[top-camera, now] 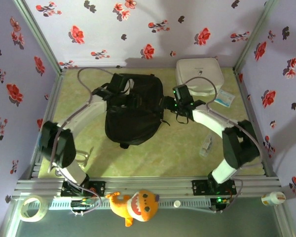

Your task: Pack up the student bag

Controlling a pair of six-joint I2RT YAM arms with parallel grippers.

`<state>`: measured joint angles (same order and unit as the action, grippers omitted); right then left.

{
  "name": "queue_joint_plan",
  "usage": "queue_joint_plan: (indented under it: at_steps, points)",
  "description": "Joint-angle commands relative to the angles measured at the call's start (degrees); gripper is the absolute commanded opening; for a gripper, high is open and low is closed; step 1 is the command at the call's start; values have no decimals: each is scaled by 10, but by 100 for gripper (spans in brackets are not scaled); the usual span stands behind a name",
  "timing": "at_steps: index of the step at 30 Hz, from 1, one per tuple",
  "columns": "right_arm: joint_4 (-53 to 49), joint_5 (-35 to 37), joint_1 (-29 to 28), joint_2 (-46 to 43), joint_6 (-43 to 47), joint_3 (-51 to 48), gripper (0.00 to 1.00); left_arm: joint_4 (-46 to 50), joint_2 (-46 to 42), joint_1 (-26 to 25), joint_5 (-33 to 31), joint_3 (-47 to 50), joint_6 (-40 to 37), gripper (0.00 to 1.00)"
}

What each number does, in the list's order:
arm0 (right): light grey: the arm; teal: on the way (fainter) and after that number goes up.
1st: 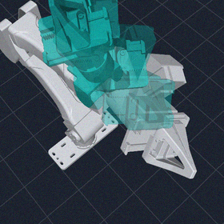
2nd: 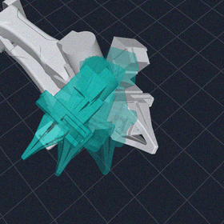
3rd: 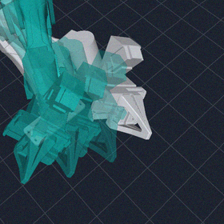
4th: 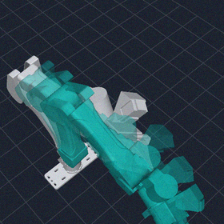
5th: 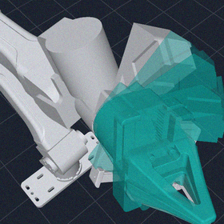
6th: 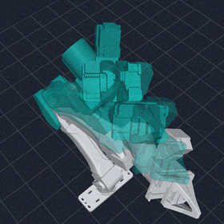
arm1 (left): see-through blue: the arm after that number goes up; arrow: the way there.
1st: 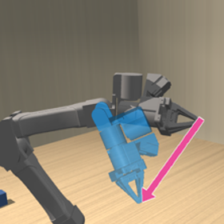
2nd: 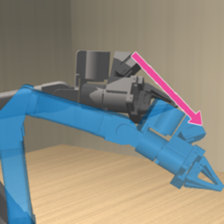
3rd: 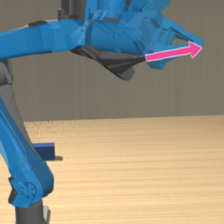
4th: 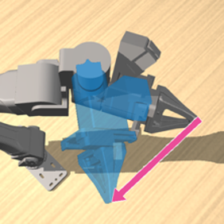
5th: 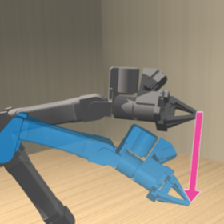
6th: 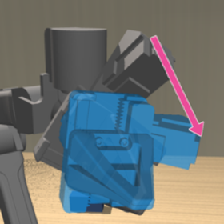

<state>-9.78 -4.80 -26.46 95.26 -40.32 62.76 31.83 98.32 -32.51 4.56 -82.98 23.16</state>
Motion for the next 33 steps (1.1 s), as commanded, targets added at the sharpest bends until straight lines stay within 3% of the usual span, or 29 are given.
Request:
queue_joint_plan:
  at_steps: [1,5,14,18,33]
  points:
    - [37,-77,16,56,-21,40,73,65,72,-31,-94,-105,-78,54]
    - [41,-113,23,109,-24,75,66,118,157,-43,-118,-211,-101,48]
    - [82,-174,24,129,-50,46,22,254,316,-62,-117,-413,-165,41]
    - [107,-186,22,116,-65,11,18,305,353,-65,-118,-468,-177,36]
    - [119,-187,14,93,-74,-22,17,365,405,-68,-134,-510,-205,37]
